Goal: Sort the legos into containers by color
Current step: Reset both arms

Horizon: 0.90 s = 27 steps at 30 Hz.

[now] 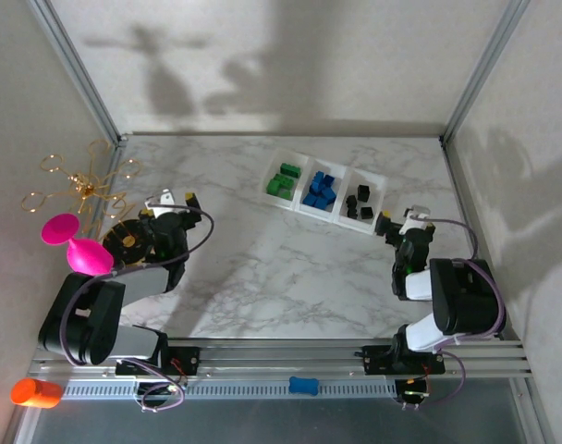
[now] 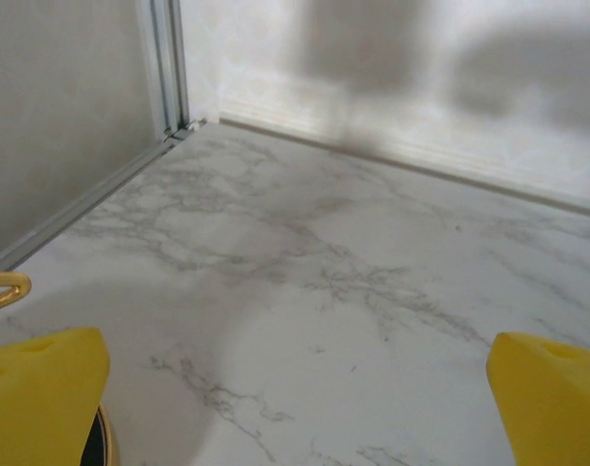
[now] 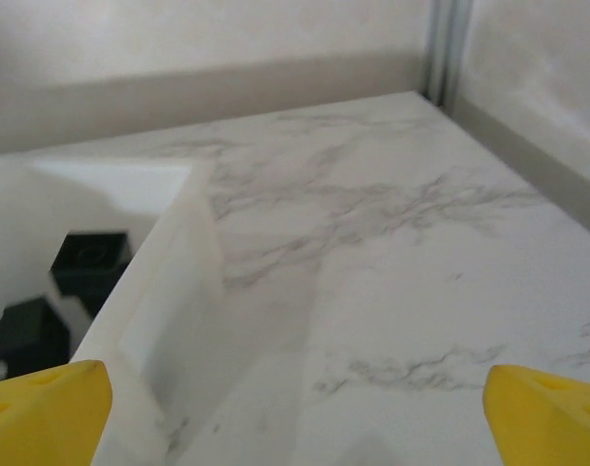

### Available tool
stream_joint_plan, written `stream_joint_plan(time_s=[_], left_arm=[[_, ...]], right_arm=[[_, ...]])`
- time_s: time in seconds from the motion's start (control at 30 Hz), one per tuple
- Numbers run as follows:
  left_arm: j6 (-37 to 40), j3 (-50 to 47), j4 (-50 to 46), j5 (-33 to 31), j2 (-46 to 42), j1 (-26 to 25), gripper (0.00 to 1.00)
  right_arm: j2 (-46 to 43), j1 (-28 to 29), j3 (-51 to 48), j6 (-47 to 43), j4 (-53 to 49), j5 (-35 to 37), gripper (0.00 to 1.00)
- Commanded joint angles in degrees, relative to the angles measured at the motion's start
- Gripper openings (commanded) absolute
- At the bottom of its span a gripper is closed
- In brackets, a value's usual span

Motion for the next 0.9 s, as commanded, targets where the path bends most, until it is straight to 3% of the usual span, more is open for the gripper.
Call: stream_joint_plan(time_s=[0.0,0.23,0.33,0.6,0.73,0.87], left_arm=[[2.5,-3.0,5.8,6.6,-3.6,0.8,1.0],[2.9,-9.0,7.1,5.3,-6.1,1.7,1.0],[3.8,-11.0,13.8,6.1,-5.2,1.7,1.0],[3.4,-12.5,32.2,9.4,11.6,5.0,0.99],[1.6,-9.2,23.5,12.8,10.5,7.0,0.99],[1.2,-8.9,23.7,13.5,10.7,7.6,0.99]], right_arm=[[1.1,0.0,0.1,-3.0,7.5,-4.8,0.99],[1.1,0.1,0.1,-3.3,7.4,-4.4,0.99],[1.1,0.2,0.2,-3.2,7.2,-4.5,0.99],[1.1,0.2,0.3,-3.3,7.0,-4.5,0.99],[1.1,0.2,0.3,-3.3,7.1,-4.5,0.99],[1.1,0.3,0.3,-3.3,7.0,-4.6,0.99]])
